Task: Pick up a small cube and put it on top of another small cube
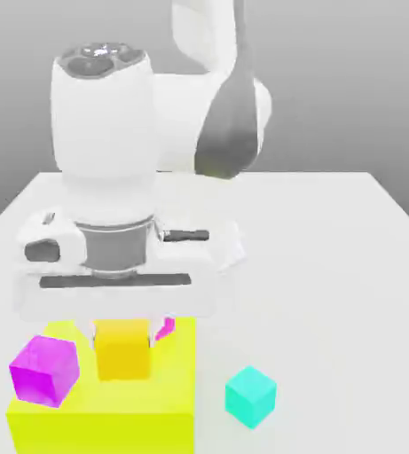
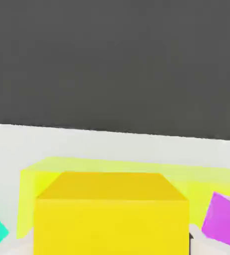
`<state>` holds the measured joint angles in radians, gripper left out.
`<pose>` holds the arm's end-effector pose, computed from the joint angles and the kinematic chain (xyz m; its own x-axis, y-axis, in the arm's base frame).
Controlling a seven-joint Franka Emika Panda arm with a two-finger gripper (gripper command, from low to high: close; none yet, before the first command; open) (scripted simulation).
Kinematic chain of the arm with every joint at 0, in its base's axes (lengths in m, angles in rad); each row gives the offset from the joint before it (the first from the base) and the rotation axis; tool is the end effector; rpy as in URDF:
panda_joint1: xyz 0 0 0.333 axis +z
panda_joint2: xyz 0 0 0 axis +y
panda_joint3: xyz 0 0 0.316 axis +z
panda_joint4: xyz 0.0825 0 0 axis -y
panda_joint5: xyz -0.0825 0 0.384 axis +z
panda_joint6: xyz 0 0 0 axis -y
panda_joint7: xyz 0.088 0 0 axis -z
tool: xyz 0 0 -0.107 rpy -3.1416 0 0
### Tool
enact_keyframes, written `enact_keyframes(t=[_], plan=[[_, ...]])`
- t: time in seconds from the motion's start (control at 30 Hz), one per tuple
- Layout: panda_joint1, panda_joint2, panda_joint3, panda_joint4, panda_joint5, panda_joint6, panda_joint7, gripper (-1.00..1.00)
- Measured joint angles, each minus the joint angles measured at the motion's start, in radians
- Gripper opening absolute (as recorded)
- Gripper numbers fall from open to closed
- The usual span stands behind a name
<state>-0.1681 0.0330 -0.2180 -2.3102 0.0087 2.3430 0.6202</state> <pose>0.4757 -0.1932 0.3306 0.5300 -0.8480 0.0010 -0.8480 -0.5300 0.0004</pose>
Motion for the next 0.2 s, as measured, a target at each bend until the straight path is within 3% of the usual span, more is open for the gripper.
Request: enact_keyframes(t=[0.07, 0.1, 0.2], plan=[[-0.004, 0.040, 0.009, -0.014, 0.019, 0.053, 0.004, -1.00], [-0.003, 0.059, 0.011, -0.022, 0.025, 0.079, 0.003, 1.00], [-0.003, 0.059, 0.011, -0.022, 0.025, 0.079, 0.003, 1.00]])
